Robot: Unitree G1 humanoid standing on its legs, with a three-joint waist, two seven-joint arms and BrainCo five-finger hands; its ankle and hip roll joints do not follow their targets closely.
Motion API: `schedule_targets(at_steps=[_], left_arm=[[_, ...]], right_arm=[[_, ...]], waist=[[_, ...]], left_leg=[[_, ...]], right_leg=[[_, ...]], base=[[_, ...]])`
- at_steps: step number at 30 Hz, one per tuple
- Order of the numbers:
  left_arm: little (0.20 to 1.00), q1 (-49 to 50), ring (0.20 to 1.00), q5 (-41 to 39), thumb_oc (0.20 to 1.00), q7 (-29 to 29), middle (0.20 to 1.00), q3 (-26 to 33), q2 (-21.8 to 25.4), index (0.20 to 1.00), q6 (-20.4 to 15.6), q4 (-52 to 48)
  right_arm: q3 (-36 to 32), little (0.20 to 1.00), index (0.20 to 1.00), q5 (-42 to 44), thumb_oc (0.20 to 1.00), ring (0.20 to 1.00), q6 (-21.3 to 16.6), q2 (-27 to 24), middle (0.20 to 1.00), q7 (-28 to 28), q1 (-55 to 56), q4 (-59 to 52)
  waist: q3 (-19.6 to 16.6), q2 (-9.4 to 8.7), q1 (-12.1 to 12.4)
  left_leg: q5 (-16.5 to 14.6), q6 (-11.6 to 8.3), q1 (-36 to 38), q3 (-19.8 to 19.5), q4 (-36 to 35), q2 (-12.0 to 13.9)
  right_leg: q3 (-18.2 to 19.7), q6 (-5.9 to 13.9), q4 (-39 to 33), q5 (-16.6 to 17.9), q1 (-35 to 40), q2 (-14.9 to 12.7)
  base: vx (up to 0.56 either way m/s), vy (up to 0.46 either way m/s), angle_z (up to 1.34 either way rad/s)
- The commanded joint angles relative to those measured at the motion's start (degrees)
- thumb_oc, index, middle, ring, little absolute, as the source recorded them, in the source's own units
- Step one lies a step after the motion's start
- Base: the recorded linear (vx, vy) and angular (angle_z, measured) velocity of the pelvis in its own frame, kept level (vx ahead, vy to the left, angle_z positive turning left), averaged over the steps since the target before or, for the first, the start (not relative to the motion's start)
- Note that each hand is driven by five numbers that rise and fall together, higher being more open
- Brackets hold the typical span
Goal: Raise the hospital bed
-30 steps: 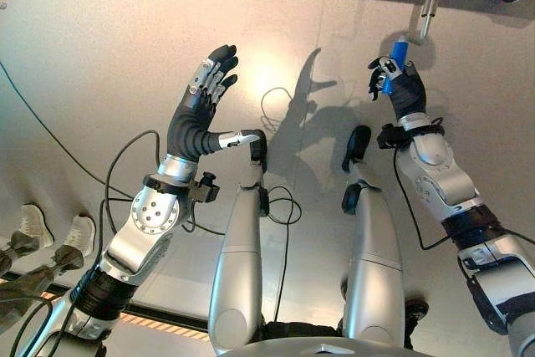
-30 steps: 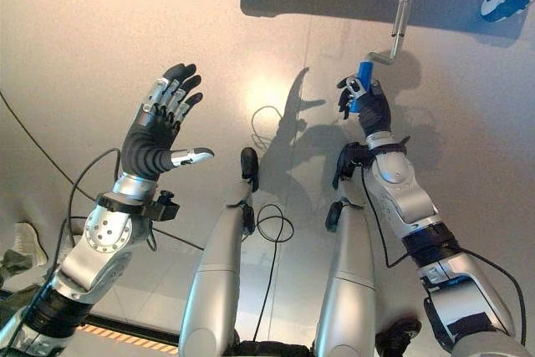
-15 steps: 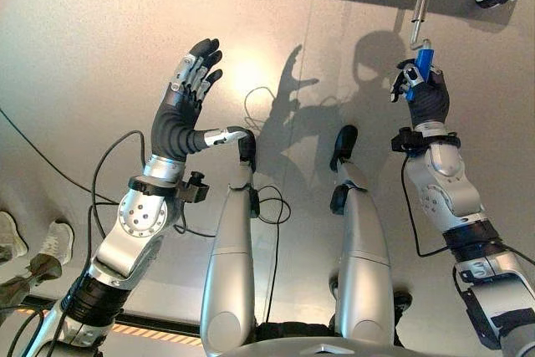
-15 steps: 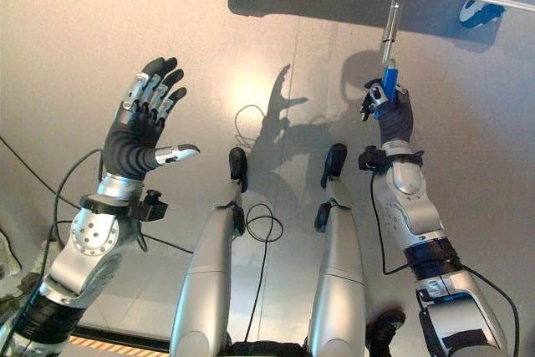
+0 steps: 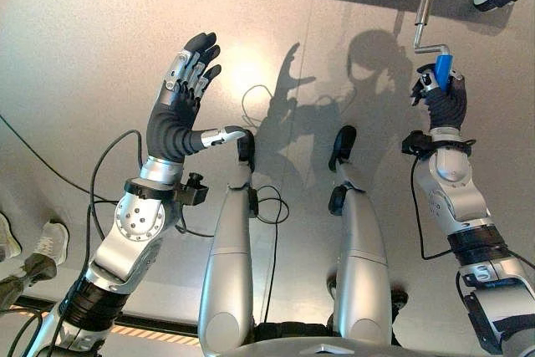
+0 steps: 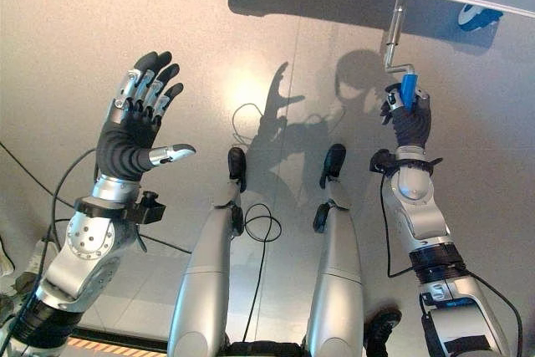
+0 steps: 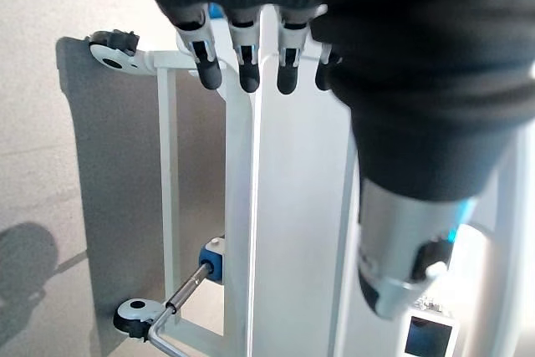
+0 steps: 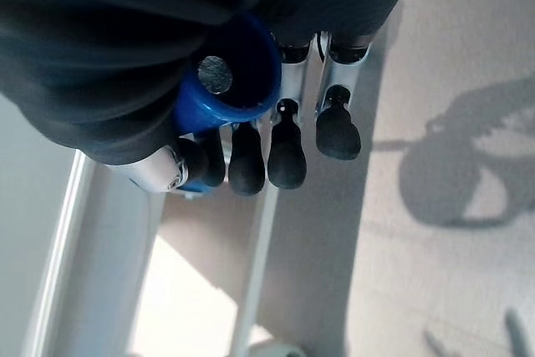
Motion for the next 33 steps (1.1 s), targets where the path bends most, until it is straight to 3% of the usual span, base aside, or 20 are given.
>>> schedule_targets(at_steps=[1,8,16,26,33], left_arm=[[1.0,4.02,1.0,-0.85,1.0,0.25,1.0,2.69,0.92,1.0,-4.09,-6.8],[1.0,2.29,1.0,-1.12,1.0,-0.05,1.0,-0.83,1.96,1.0,-3.8,-5.92],[1.0,-1.02,1.0,-1.23,1.0,0.21,1.0,-4.42,1.83,1.0,-3.6,-4.53],[1.0,-3.19,1.0,-1.06,1.0,0.52,1.0,-6.39,-0.06,1.0,-3.28,-3.2],[1.0,-5.37,1.0,-1.36,1.0,-0.15,1.0,-7.95,-1.54,1.0,-2.79,-2.28]], right_arm=[[-10.08,0.2,0.2,-2.15,0.2,0.2,-3.91,-9.39,0.2,-8.07,-0.96,0.18],[-5.22,0.2,0.2,-0.9,0.2,0.2,-0.55,-11.12,0.2,-7.65,-5.66,17.62],[2.94,0.2,0.2,2.47,0.2,0.2,3.62,-11.44,0.2,-2.84,-15.37,43.94],[9.99,0.2,0.2,0.93,0.2,0.2,6.82,-8.74,0.2,0.82,-22.04,54.99],[13.45,0.2,0.2,-2.84,0.2,0.2,9.77,-6.7,0.2,3.17,-24.8,59.23]], waist=[[-1.45,-0.1,-1.55],[-1.45,0.55,-1.14],[-1.45,2.01,0.41],[-1.45,3.46,1.82],[-1.45,5.64,4.03]], left_leg=[[3.31,0.99,0.93,-0.91,-5.0,-1.2],[3.45,0.94,-0.2,-1.3,-4.55,-1.12],[3.55,0.98,-1.45,-1.86,-4.12,-1.34],[3.53,1.14,-3.07,-2.55,-3.22,-1.82],[3.58,1.45,-4.61,-3.46,-2.59,-2.77]], right_leg=[[0.85,2.11,4.24,-5.59,2.96,0.94],[0.7,1.81,5.18,-6.15,2.12,1.0],[0.26,1.46,6.75,-6.79,0.79,0.88],[-0.04,1.44,7.78,-6.88,-0.46,0.47],[-0.91,1.53,9.13,-7.29,-1.59,-0.47]], base=[[0.0,-0.017,-0.04],[0.0,-0.002,-0.01],[0.0,0.0,0.0],[0.0,0.003,0.01],[0.0,0.002,0.01]])
